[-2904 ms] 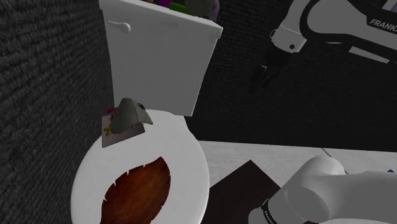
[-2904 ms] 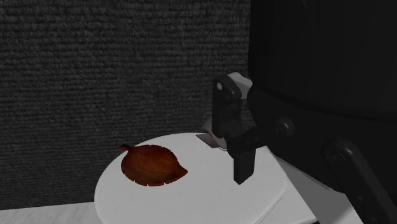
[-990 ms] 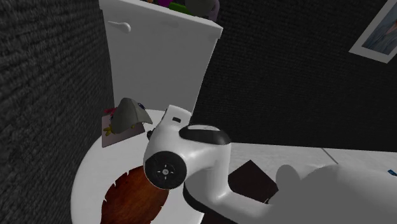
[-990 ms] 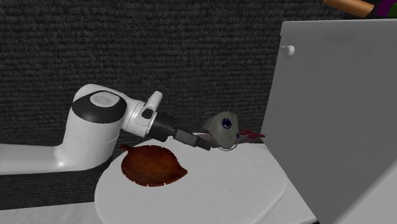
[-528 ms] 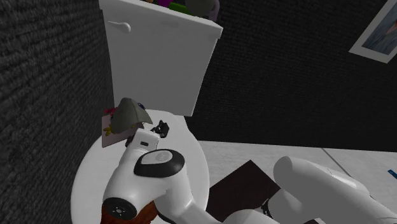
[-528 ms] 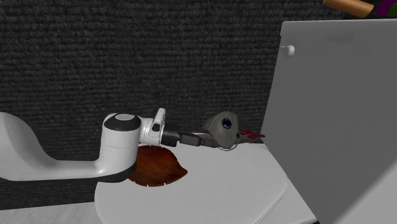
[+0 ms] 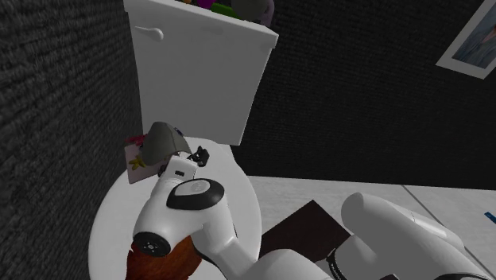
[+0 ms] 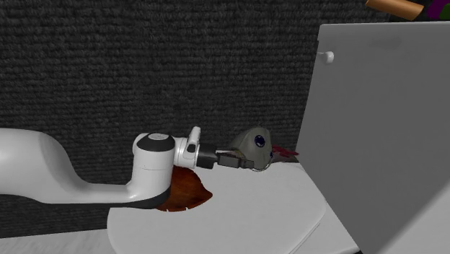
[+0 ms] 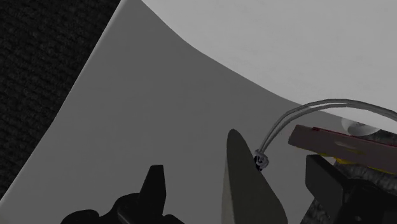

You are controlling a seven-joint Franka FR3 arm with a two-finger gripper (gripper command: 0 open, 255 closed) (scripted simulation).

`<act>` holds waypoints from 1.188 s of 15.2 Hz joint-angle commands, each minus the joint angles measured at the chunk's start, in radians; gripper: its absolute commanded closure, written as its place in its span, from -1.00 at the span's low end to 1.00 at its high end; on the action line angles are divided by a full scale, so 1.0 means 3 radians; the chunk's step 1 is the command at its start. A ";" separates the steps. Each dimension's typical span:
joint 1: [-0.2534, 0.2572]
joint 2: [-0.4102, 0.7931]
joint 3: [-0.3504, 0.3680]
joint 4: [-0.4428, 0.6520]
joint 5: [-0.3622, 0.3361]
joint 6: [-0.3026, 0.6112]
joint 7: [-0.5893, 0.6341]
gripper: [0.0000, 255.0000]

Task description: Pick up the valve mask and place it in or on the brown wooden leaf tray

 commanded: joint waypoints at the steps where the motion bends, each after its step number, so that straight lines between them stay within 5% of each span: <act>1: -0.0031 -0.0012 0.0004 0.0000 -0.0006 0.0034 0.0006 -1.00; 7: -0.0031 -0.0012 0.0004 0.0000 -0.0006 0.0033 0.0006 -1.00; 8: -0.0031 -0.0011 0.0004 0.0001 -0.0006 0.0033 0.0006 1.00; 18: -0.0016 0.0010 -0.0028 -0.0006 -0.0017 0.0026 -0.0018 1.00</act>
